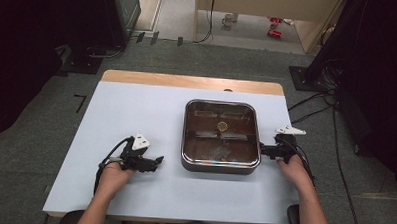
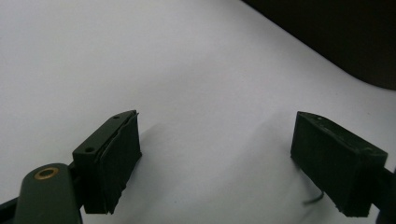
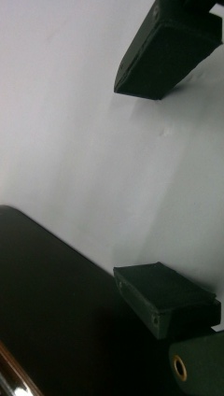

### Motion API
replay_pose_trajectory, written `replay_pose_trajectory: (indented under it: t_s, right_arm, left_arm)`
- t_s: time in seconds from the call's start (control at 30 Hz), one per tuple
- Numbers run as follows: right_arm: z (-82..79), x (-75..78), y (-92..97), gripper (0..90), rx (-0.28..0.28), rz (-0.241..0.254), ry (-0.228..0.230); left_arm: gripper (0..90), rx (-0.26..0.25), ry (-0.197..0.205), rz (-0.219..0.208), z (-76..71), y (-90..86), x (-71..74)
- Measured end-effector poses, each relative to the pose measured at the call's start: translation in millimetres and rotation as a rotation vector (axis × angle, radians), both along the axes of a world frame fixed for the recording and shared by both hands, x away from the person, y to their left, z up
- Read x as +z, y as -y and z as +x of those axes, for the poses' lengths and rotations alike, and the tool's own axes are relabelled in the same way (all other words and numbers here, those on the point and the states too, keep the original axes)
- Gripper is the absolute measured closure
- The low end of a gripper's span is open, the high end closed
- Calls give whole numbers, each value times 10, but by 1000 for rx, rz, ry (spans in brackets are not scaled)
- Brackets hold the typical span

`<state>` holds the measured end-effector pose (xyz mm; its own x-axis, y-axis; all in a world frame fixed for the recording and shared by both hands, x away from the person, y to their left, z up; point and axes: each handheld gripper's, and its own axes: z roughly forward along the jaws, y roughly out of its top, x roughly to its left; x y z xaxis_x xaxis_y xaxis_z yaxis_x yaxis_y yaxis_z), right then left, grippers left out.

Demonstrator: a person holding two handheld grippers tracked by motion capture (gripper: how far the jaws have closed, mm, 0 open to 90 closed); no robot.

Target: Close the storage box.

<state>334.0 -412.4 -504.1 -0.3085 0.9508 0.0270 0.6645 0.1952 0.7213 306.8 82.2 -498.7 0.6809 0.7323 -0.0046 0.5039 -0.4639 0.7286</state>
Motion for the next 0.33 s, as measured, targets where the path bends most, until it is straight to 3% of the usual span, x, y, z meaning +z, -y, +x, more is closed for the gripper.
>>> replay_pose_trajectory:
  t_s: [0.33]
  right_arm:
    - [1,0,0,103,0,0,0]
  left_arm:
    - [157,33,4,-1,-24,28,-2]
